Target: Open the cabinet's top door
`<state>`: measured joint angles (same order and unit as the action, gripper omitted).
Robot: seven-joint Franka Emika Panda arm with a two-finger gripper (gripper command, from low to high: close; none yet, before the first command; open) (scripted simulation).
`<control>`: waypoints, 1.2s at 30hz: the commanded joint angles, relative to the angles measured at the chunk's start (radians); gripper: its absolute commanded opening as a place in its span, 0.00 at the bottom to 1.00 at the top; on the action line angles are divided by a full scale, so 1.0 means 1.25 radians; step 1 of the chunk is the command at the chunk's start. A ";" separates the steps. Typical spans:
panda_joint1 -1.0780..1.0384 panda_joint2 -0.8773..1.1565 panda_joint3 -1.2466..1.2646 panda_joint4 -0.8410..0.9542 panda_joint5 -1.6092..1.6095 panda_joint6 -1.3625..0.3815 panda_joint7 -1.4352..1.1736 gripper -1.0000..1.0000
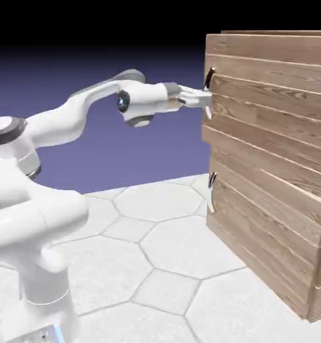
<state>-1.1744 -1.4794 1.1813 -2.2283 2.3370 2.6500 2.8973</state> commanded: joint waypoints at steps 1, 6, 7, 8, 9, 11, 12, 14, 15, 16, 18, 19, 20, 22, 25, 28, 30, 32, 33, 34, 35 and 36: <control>0.014 -0.021 -0.014 -0.029 0.006 -0.032 0.000 0.00; 0.084 -0.106 -0.078 -0.174 0.029 -0.186 -0.014 0.00; 0.106 -0.108 -0.091 -0.203 0.031 -0.209 -0.030 0.00; 0.127 -0.111 -0.105 -0.232 0.031 -0.233 -0.046 0.00; 0.148 -0.113 -0.120 -0.261 0.029 -0.257 -0.061 0.00; 0.190 -0.118 -0.155 -0.319 0.020 -0.308 -0.091 0.00; 0.211 -0.120 -0.175 -0.348 0.011 -0.335 -0.105 0.00; 0.251 -0.126 -0.223 -0.406 -0.013 -0.391 -0.133 0.00; 0.269 -0.129 -0.251 -0.435 -0.030 -0.421 -0.147 0.00; 0.285 -0.131 -0.280 -0.461 -0.049 -0.450 -0.160 0.00; 0.309 -0.136 -0.338 -0.504 -0.089 -0.503 -0.182 0.00; 0.317 -0.138 -0.367 -0.522 -0.110 -0.528 -0.192 0.00; 0.324 -0.139 -0.396 -0.538 -0.132 -0.552 -0.202 0.00; 0.332 -0.140 -0.454 -0.565 -0.177 -0.596 -0.219 0.00; 0.335 -0.136 -0.541 -0.594 -0.247 -0.659 -0.245 0.00; 0.330 -0.124 -0.628 -0.613 -0.320 -0.718 -0.270 0.00; 0.324 -0.111 -0.686 -0.620 -0.370 -0.755 -0.288 0.00; 0.317 -0.094 -0.744 -0.623 -0.421 -0.792 -0.307 0.00; 0.314 -0.084 -0.773 -0.623 -0.447 -0.811 -0.317 0.00; 0.310 -0.072 -0.802 -0.623 -0.473 -0.829 -0.327 0.00; 0.306 -0.059 -0.831 -0.621 -0.500 -0.847 -0.338 0.00; 0.303 -0.045 -0.860 -0.618 -0.527 -0.865 -0.349 0.00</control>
<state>-0.7957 -1.5357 0.1063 -3.0010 1.6778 1.5695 2.4610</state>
